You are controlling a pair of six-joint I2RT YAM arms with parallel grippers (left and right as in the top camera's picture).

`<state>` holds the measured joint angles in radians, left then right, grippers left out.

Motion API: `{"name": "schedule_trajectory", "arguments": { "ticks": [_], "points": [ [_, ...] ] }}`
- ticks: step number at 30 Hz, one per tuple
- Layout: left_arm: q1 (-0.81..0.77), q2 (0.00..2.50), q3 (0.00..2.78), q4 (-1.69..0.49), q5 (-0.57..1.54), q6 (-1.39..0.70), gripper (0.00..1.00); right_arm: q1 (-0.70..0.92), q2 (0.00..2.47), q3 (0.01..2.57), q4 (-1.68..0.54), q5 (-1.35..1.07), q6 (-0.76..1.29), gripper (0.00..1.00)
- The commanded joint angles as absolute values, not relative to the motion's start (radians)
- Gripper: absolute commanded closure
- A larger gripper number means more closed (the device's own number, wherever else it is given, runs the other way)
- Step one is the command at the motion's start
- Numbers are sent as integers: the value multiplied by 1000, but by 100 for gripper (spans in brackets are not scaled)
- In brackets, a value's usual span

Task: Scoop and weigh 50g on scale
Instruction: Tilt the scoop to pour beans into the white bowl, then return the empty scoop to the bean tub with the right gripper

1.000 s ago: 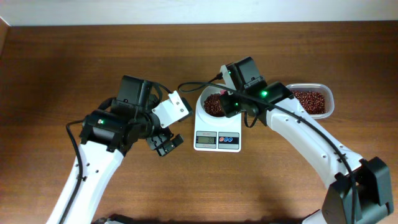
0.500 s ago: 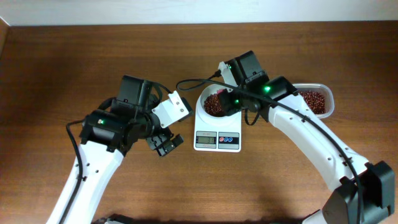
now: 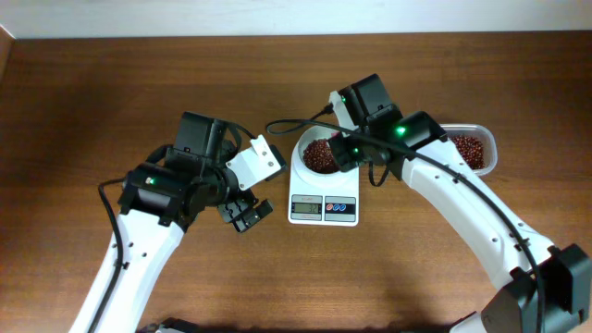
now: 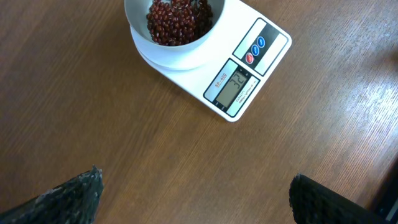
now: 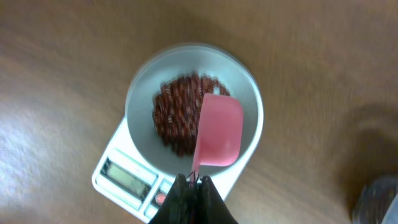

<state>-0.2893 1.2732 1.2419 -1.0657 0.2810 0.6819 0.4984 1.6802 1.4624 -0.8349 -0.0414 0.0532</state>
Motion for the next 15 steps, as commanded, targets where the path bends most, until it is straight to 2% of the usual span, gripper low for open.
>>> {"name": "schedule_trajectory", "arguments": {
  "ticks": [1,4,6,8,11,15],
  "points": [
    [-285,1263,1257,-1064,292,698,1,511,1676,1490,-816,-44,57,96],
    [-285,1263,1257,-1064,292,698,1,542,1678,1490,-841,102,-19,96],
    [-285,1263,1257,-1065,292,698,1,543,1678,1490,-815,91,23,96],
    [-285,1263,1257,-1065,292,698,1,546,1679,1490,-790,-32,10,96],
    [-285,1263,1257,-1064,292,698,1,548,1677,1493,-814,156,-15,96],
    [-285,1263,1257,-1065,292,698,1,476,1621,1511,-871,170,35,96]
  ]
}}
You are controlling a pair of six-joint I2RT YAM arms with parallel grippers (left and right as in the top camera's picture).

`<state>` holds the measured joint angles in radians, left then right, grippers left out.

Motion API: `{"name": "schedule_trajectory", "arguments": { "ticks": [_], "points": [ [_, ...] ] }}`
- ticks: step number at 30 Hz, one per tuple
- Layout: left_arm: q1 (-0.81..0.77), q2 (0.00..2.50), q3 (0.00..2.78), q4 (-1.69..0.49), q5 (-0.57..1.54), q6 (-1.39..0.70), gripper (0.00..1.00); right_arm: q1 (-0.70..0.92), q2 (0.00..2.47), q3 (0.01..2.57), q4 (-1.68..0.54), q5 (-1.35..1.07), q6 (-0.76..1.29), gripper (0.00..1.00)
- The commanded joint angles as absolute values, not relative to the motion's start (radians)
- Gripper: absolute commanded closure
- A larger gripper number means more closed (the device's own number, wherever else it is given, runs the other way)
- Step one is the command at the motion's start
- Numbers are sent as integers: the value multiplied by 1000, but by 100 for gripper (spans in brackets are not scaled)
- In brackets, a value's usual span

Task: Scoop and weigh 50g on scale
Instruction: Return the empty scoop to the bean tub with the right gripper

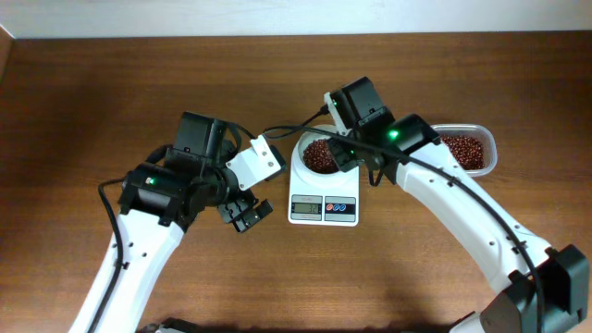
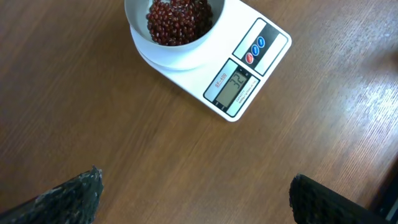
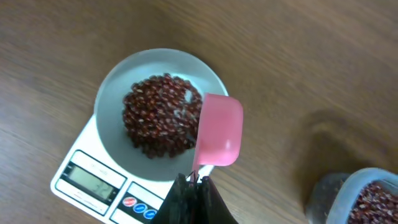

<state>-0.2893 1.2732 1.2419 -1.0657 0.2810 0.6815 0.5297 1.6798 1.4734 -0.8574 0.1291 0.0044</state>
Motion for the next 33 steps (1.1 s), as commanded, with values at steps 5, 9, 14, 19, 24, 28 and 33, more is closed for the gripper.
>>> {"name": "schedule_trajectory", "arguments": {
  "ticks": [5,9,14,19,24,28,33],
  "points": [
    [-285,1263,1257,-1064,292,698,1,257,1594,1511,-989,169,68,96],
    [-285,1263,1257,-1065,292,698,1,85,1594,1511,-1054,169,68,96],
    [-285,1263,1257,-1064,292,698,1,-95,1603,1507,-1048,165,68,96],
    [-285,1263,1257,-1064,292,698,1,-212,1644,1473,-1027,64,67,96],
    [-285,1263,1257,-1065,292,698,1,-237,1711,1462,-976,-94,21,96],
    [-285,1263,1257,-1064,292,698,1,-237,1766,1462,-941,-110,18,96],
    [-285,1263,1257,-1064,292,698,1,-237,1816,1462,-900,-177,15,96]
  ]
}}
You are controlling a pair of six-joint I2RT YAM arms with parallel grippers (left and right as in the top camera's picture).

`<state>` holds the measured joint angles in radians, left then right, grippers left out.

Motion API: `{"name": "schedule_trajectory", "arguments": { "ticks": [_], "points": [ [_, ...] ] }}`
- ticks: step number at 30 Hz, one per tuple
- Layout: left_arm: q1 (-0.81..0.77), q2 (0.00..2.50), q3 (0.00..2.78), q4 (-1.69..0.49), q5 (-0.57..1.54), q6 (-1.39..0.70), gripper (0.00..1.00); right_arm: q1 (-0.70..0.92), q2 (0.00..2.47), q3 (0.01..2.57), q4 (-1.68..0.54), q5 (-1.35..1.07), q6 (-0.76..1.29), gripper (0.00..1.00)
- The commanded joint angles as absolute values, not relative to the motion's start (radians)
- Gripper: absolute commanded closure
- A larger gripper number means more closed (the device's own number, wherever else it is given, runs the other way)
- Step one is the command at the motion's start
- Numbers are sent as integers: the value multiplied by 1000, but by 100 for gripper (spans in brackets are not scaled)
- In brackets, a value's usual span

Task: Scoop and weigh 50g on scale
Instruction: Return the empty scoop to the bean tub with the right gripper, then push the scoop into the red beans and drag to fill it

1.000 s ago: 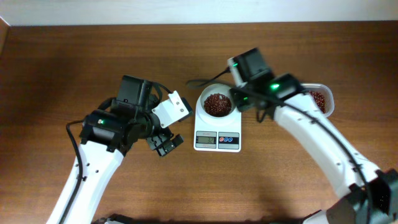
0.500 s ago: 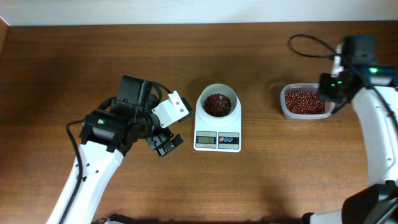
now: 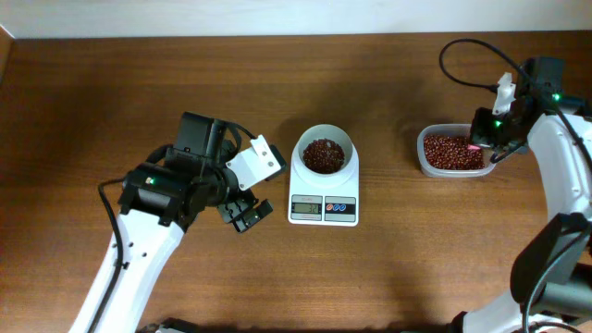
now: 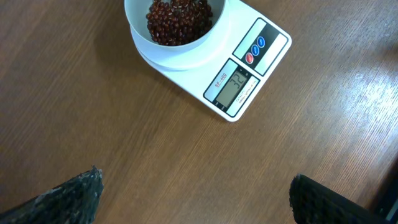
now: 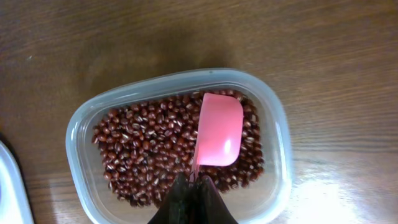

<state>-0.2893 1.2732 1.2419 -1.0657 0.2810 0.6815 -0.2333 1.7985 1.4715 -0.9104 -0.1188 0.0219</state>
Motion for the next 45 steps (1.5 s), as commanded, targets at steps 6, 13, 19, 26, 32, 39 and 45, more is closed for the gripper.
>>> {"name": "schedule_trajectory", "arguments": {
  "ticks": [6,13,19,26,32,39,45],
  "points": [
    [-285,1263,1257,-1064,292,698,1,-237,1829,1462,-867,-175,3,96],
    [-285,1263,1257,-1064,292,698,1,-265,1841,1462,-838,-173,-5,96],
    [-285,1263,1257,-1064,292,698,1,-321,1841,1462,-841,-215,-35,96],
    [-285,1263,1257,-1064,292,698,1,-322,1841,1392,-788,-244,-72,96],
    [-285,1263,1257,-1065,292,698,1,-322,1841,1388,-794,-442,-127,96],
    [-285,1263,1257,-1064,292,698,1,-321,1841,1364,-815,-490,-127,96],
    [-285,1263,1257,-1064,292,698,1,-321,1841,1306,-807,-571,-127,96]
  ]
}}
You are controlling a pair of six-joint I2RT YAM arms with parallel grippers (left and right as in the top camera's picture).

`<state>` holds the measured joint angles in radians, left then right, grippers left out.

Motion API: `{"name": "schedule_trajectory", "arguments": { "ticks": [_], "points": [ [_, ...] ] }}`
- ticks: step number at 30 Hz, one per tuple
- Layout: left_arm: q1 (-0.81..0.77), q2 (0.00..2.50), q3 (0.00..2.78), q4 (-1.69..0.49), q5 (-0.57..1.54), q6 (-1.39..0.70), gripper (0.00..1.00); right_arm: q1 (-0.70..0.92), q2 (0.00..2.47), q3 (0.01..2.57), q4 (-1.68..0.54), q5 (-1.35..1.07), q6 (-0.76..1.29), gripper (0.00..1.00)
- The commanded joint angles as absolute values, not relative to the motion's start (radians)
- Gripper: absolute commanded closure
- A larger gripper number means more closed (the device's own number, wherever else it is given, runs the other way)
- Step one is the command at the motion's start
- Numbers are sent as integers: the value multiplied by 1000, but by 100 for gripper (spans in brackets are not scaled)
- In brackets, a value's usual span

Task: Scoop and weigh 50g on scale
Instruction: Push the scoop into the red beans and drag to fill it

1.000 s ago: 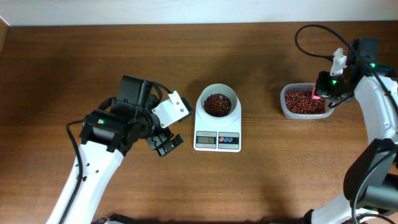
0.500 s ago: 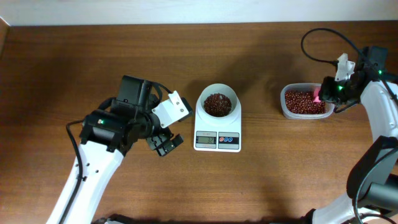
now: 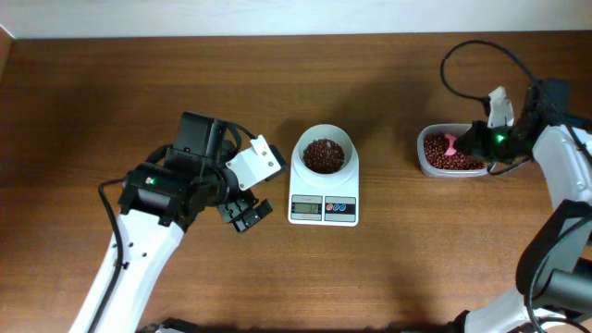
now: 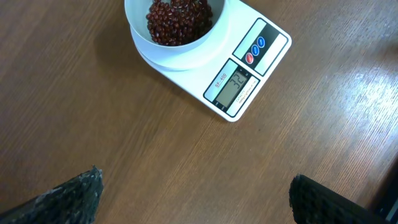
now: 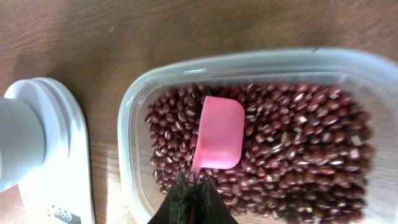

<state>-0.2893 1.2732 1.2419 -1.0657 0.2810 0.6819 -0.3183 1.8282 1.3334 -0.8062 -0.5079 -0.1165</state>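
Note:
A white scale [image 3: 323,199] stands mid-table with a white bowl of red beans [image 3: 323,154] on it; its display [image 4: 231,86] shows in the left wrist view. At the right a clear tub of red beans [image 3: 447,154] holds the pink scoop [image 5: 219,132], whose bowl lies among the beans near the tub's left end. My right gripper [image 5: 193,185] is shut on the scoop's handle, above the tub. My left gripper [image 3: 242,214] hangs open over bare wood, left of the scale, holding nothing.
The brown wooden table [image 3: 111,92] runs to a pale wall along the far edge. The right arm's cable [image 3: 467,51] loops above the tub. The left arm's white links reach in from the lower left.
My right gripper has turned over the tub: the scoop's bowl now sits at the tub's left end, down among the beans. The left arm, scale and bowl have not moved.
My right gripper first held the pink scoop over the bowl on the scale, then at the bowl's right rim. Later it held the scoop over the bean tub at the right, and now the scoop lies in the beans there. The left gripper stayed open.

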Motion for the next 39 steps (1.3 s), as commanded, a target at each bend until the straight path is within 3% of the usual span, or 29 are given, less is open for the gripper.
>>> {"name": "schedule_trajectory", "arguments": {
  "ticks": [1,9,25,37,39],
  "points": [
    [-285,1263,1257,-1064,292,698,1,-321,1841,1300,-802,-597,-127,96],
    [-285,1263,1257,-1064,292,698,1,-349,1841,1289,-793,-678,-112,96],
    [-285,1263,1257,-1064,292,698,1,-624,1841,1189,-792,-1105,-127,96],
    [-285,1263,1257,-1065,292,698,1,-635,1841,1189,-796,-1303,-127,96],
    [-285,1263,1257,-1064,292,698,1,-635,1841,1189,-783,-1243,-127,96]
  ]
}}
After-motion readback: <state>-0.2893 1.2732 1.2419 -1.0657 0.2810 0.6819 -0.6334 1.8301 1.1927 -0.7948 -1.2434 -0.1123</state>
